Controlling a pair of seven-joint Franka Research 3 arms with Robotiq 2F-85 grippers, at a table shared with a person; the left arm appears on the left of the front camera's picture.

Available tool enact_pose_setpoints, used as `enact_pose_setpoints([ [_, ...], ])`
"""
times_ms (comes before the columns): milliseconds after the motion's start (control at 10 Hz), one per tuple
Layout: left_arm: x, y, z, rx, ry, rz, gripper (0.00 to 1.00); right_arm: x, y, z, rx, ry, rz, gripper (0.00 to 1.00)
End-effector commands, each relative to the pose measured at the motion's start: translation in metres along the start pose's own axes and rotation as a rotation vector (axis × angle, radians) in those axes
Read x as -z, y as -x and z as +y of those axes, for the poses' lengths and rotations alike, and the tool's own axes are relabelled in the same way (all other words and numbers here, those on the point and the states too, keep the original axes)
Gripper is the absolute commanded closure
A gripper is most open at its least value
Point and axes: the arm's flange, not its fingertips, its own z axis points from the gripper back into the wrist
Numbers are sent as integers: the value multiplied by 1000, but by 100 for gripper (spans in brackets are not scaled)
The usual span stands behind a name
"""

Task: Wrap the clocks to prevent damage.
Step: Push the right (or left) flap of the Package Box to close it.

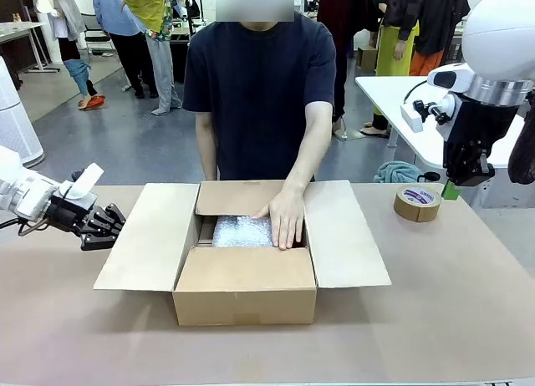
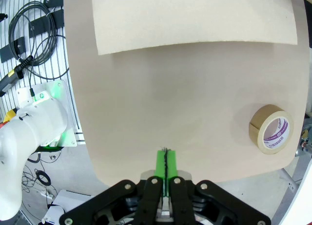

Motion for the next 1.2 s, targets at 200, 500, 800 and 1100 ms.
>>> enact_pose_setpoints([
  [200,-1,-2,4,-54,-10,-175,100,0,0,0,3,3,-7,99],
  [500,11,-8,6,-56,-47,-220,100,0,0,0,3,3,-7,99],
  [800,12,-35,10,-28,-105,-286,100,0,0,0,3,3,-7,99],
  [1100,16,-77,15,34,-100,-320,100,0,0,0,3,3,-7,99],
])
